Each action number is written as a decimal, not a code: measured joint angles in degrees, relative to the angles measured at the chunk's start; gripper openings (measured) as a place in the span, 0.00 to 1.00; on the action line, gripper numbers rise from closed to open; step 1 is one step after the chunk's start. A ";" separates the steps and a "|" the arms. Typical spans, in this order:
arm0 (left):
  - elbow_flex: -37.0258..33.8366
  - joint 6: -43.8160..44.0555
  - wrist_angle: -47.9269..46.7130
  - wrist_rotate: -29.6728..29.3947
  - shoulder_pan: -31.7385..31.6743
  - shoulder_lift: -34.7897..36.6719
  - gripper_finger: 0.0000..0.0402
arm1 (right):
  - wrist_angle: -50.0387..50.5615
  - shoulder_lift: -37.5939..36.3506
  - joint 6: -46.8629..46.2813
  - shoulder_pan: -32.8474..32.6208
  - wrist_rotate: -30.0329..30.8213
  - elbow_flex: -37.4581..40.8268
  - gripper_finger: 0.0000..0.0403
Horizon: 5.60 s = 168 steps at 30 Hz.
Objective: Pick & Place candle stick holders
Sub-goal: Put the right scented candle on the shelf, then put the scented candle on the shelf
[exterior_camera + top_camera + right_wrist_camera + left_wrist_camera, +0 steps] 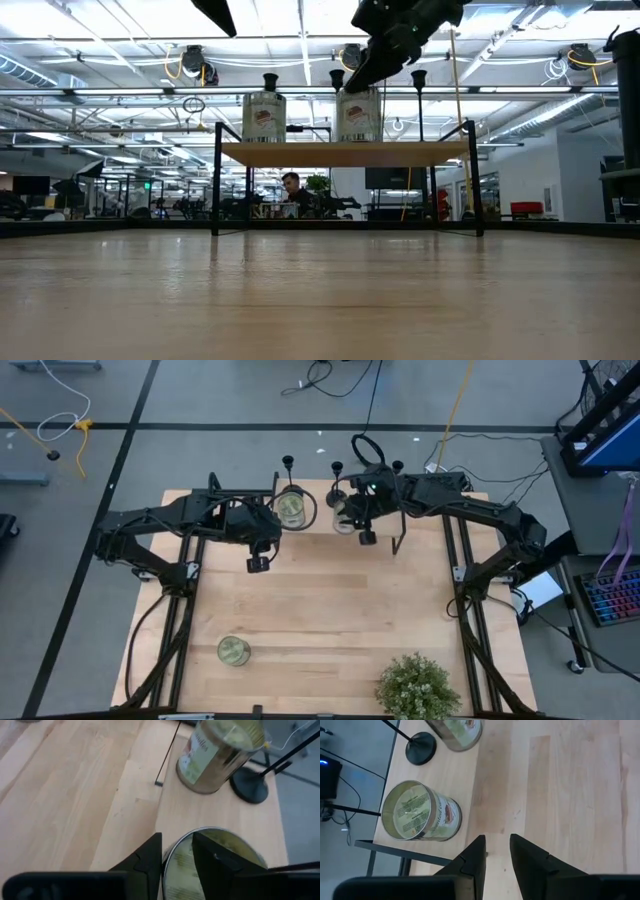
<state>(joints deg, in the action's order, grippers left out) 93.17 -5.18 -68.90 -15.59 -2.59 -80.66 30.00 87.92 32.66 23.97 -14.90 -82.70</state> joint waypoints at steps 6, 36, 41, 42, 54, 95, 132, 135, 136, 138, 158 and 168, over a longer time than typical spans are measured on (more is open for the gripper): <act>0.00 -0.47 0.00 0.00 0.00 0.00 0.23 | -2.39 -0.02 -0.02 0.00 0.00 -0.02 0.26; 0.00 0.82 -0.02 0.02 0.00 0.00 0.23 | -0.24 -0.16 -0.04 -0.04 -0.17 -0.02 0.26; 0.00 0.91 -0.02 0.02 -0.01 0.00 0.23 | -3.31 -0.11 0.08 -0.06 -0.18 1.79 0.26; 0.00 0.93 -0.02 0.02 0.00 0.00 0.23 | -4.09 -0.09 0.46 -0.07 -0.26 2.38 0.26; 0.00 -0.73 -0.02 0.02 -0.02 0.00 0.23 | -9.96 -0.02 2.34 -0.07 -0.28 2.82 0.26; 0.00 -0.32 -0.02 0.13 0.00 0.00 0.23 | -5.25 -0.28 6.35 -0.61 5.87 2.75 0.04; 0.00 -0.34 -0.04 0.26 0.00 0.00 0.23 | -6.19 -1.16 8.75 -2.74 10.63 2.75 0.09; 0.00 -0.34 -0.04 0.26 0.00 0.00 0.23 | -7.06 -1.46 8.75 -3.08 10.62 2.71 0.09; 0.00 -0.34 -0.04 0.26 0.00 0.00 0.23 | -6.82 -1.65 8.75 -3.08 10.62 2.72 0.09; 0.00 -0.34 -0.04 0.26 -0.02 0.00 0.23 | -6.39 -2.22 8.75 -3.08 10.62 2.82 0.10; -2.79 14.56 -7.15 0.57 7.47 0.02 0.23 | 4.73 -9.05 -8.09 -19.14 7.15 2.73 0.23; -22.23 29.83 4.90 11.85 25.71 -0.06 0.23 | -3.96 -9.41 -19.20 -27.55 7.56 12.14 0.32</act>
<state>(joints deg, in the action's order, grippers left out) 70.93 24.65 -64.00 -3.74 23.12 -80.73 26.04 78.51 13.46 -3.58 -7.33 -70.55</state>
